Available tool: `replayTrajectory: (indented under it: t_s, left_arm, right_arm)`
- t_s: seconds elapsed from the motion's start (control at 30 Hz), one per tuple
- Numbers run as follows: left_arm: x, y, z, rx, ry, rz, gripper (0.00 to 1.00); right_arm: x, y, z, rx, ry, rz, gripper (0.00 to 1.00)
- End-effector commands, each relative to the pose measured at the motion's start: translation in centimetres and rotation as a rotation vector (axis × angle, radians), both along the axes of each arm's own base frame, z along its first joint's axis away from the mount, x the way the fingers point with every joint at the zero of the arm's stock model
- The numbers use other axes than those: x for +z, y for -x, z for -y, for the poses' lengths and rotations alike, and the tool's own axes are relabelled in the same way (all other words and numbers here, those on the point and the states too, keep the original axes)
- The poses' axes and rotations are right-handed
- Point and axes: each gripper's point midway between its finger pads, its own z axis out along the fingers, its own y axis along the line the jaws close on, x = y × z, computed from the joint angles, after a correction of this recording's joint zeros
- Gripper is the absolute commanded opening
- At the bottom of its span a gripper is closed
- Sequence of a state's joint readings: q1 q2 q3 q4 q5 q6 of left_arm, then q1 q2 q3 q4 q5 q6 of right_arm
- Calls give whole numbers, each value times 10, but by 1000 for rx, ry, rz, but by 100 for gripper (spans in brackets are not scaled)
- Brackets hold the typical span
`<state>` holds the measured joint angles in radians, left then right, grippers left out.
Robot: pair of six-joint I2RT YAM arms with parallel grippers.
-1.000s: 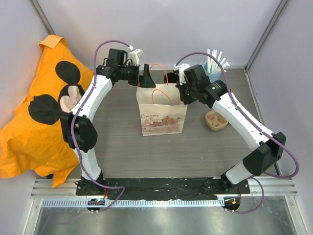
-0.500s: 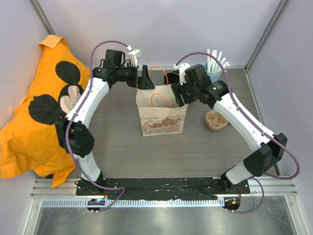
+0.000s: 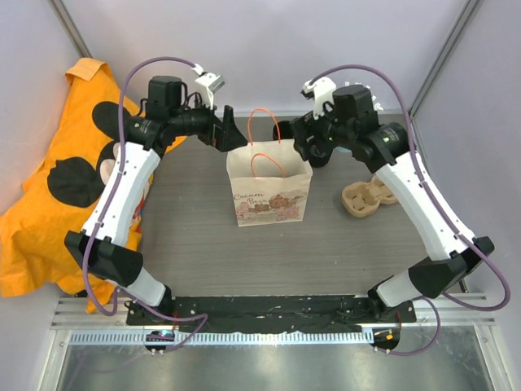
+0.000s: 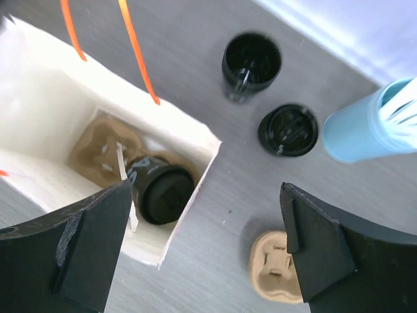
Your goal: Pack the takeout coffee
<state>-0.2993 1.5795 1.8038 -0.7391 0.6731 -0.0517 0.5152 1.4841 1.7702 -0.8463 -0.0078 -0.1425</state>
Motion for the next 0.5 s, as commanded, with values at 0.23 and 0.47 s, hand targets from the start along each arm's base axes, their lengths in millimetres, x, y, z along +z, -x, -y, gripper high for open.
replayTrajectory:
  t_s: [0.23, 0.47]
  left_arm:
    - [79, 39, -98, 230, -82, 224, 100]
    - [92, 57, -167, 532, -252, 296, 100]
  right_arm:
    - [121, 13, 55, -34, -144, 269, 100]
    - [159, 21, 116, -244, -122, 391, 100]
